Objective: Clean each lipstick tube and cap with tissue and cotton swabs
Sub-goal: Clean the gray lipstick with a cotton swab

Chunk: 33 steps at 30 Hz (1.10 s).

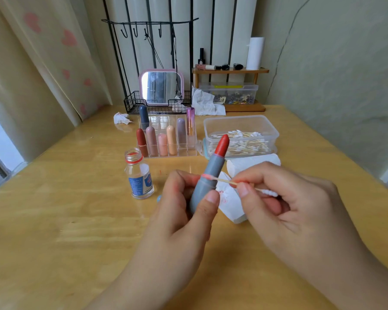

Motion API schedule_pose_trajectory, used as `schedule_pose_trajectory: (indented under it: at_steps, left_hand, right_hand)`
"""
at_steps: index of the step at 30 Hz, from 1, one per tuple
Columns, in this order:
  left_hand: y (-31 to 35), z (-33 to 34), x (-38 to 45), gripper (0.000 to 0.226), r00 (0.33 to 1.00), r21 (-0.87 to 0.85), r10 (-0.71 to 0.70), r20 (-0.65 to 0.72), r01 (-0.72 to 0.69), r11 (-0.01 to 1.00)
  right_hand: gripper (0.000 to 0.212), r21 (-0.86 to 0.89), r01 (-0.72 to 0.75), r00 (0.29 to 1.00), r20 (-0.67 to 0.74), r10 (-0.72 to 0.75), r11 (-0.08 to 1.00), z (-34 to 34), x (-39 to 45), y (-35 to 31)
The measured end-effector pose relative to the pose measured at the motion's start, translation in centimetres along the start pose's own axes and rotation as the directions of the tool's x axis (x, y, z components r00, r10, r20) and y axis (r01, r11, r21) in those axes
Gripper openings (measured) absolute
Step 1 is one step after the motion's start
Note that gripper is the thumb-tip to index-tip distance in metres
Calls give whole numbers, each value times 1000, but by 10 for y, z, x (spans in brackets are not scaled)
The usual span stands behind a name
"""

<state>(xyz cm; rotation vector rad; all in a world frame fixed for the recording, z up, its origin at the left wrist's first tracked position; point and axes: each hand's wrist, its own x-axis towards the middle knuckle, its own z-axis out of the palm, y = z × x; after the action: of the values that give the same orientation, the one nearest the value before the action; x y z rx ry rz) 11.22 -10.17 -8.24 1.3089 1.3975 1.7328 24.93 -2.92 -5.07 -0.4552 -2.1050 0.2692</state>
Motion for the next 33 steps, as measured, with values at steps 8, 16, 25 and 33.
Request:
schedule_pose_trajectory:
  at_steps: [8,16,25,33]
  left_hand:
    - [0,1,-1,19,987,190,135,-88,-116,975]
    - [1,1,-2,21,960,337,261,-104,-213,917]
    - [5,2,-3,18,924,504,379,-59,-300,810]
    - [7,3,-4,14,913,534,403,-70,-307,788]
  right_hand:
    - [16,-26,-14,998,-57,13,1000,-1,0,0]
    - [17,-16,-26,997,-79,25,1000,-1,1,-2]
    - [16,-39,-22,996,-85,19,999,0,0,-4]
    - [17,-53,13,999,-31,-15,999,2,-3,-7]
